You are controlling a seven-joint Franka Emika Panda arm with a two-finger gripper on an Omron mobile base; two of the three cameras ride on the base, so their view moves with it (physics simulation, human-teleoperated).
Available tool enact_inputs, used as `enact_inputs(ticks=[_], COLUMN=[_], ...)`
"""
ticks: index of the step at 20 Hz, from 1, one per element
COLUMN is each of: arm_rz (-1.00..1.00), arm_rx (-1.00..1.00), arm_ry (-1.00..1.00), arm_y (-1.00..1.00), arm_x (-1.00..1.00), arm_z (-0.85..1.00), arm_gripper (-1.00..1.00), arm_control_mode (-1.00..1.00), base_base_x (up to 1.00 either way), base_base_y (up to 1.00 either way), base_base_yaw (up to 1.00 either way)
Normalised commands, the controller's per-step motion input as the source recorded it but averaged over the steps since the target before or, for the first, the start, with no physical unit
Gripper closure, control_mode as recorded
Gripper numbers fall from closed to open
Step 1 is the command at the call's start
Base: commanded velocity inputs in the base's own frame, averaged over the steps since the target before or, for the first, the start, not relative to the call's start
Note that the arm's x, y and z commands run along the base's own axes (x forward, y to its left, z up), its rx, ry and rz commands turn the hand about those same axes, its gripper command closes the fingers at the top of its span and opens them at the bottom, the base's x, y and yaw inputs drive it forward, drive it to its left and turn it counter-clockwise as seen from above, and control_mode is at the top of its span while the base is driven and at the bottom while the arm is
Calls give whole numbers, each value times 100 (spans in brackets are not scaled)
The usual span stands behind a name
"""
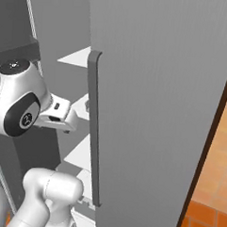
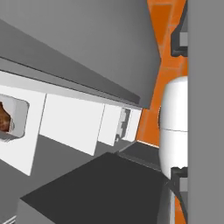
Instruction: Take the meat container that has the chicken drumstick and place it on the second highest rack of the freezer. Then take the vegetable container that has the onion and mushroom and place it on the highest rack of the freezer.
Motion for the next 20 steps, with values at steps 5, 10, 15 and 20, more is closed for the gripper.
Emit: enact_inputs(ticks=[5, 10, 15, 20], arm_rz=[0, 0, 0, 0], arm_rx=[0, 0, 0, 0], arm_ry=[0, 0, 0, 0], arm_y=[0, 0, 0, 0], arm_x=[0, 0, 0, 0], arm_z=[0, 0, 0, 0], arm_gripper=[-100, -100, -100, -100], arm_control_mode=[100, 100, 100, 100], base_base_x=[-67, -6, -8, -9], base_base_y=[-37, -3, 0, 0], base_base_yaw=[43, 94, 100, 100])
